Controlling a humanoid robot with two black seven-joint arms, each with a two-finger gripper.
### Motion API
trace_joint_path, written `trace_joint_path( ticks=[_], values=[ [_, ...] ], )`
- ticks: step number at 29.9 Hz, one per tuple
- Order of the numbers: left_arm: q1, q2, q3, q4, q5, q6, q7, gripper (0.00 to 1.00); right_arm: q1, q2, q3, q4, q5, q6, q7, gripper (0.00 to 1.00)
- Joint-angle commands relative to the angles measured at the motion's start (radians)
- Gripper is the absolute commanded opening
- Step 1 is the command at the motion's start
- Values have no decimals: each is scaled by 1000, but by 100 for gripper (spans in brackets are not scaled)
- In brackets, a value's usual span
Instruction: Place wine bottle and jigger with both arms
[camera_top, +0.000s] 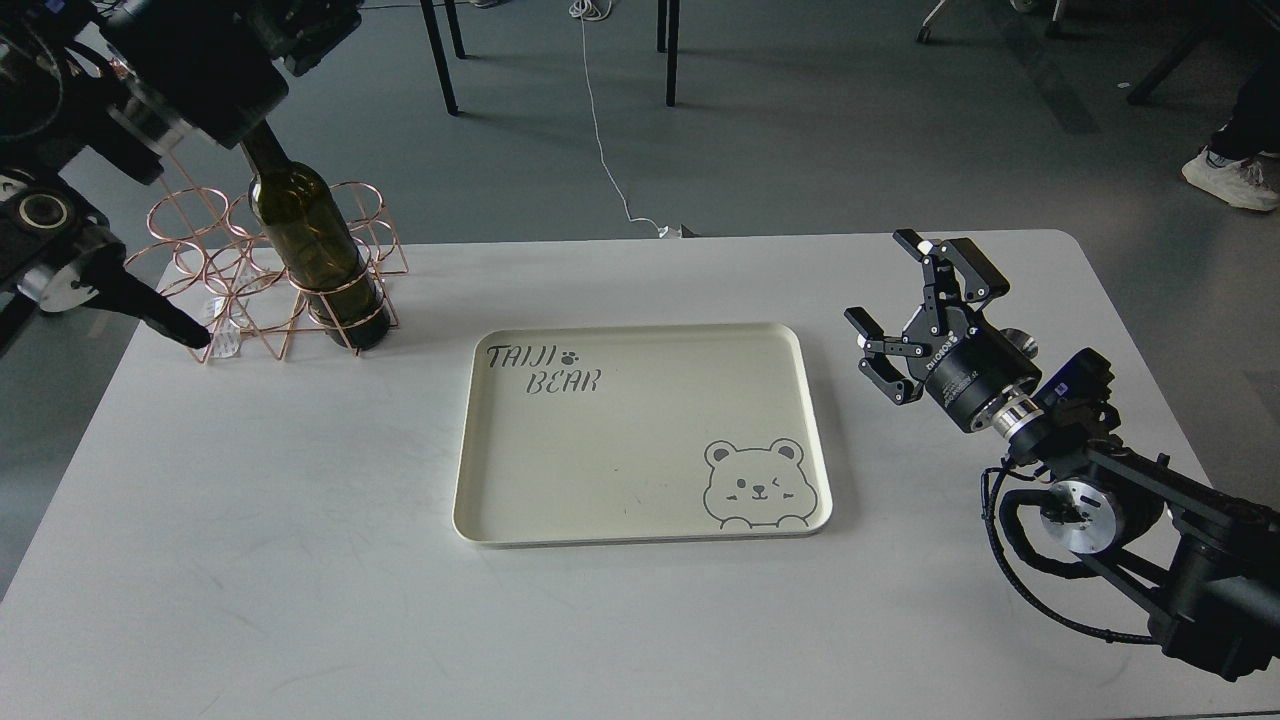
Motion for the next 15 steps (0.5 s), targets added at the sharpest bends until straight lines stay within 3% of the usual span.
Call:
trace_joint_path(
  ticks=[1,3,5,7,15],
  values=[
    [190,-105,-101,-20,-1,2,0,98,-15,2,6,0,1,-18,0,99],
    [270,-187,-182,-17,-4,0,0,98,-18,2,6,-2,1,-21,0,99],
    [357,-257,-260,-17,-5,-3,80,98,-18,4,6,-9,3,-21,0,99],
    [423,-300,-302,-15,-5,-3,128,98,-20,4,8,-10,3,-21,0,99],
    [588,-411,-400,28,-8,-61,140,98,-20,24,8,-10,4,-21,0,99]
  ],
)
